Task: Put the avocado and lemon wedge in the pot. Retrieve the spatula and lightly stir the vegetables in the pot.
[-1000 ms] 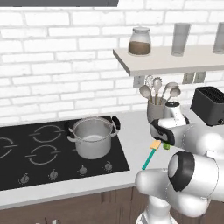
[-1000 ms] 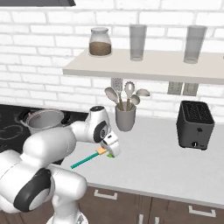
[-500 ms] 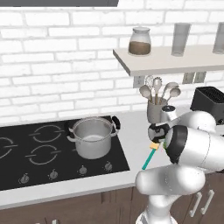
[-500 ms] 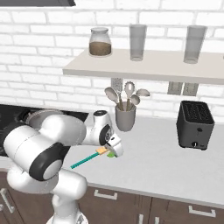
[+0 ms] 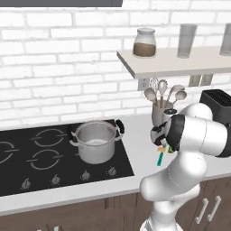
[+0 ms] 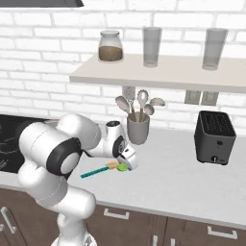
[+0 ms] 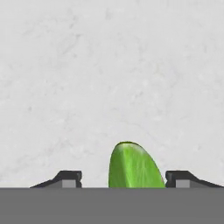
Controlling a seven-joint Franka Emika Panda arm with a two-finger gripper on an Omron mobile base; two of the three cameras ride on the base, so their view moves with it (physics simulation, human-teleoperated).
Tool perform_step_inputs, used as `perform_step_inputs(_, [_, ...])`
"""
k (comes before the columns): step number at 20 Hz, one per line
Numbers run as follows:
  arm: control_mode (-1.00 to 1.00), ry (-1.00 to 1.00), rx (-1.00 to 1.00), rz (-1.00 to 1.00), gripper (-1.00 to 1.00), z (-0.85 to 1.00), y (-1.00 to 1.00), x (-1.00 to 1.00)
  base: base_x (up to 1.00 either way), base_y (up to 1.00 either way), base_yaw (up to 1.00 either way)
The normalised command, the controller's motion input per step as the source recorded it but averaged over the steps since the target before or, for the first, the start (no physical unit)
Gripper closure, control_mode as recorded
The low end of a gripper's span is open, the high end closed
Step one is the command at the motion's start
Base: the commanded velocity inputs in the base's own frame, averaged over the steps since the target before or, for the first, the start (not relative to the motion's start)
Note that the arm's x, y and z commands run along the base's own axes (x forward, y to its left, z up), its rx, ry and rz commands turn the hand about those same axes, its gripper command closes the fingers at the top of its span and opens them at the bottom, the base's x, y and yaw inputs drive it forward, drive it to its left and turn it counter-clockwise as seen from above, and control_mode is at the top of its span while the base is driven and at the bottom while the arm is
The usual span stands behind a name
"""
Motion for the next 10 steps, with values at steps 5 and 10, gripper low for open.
perform_step_inputs(5, [-1.00,0.07,0.01,0.03,1.00,-0.48,0.18,-0.11,0.00,0.00,0.00])
perform_step_inputs(10, [-1.00,-0.11,0.02,0.00,1.00,0.37,0.00,-0.52,0.00,0.00,0.00])
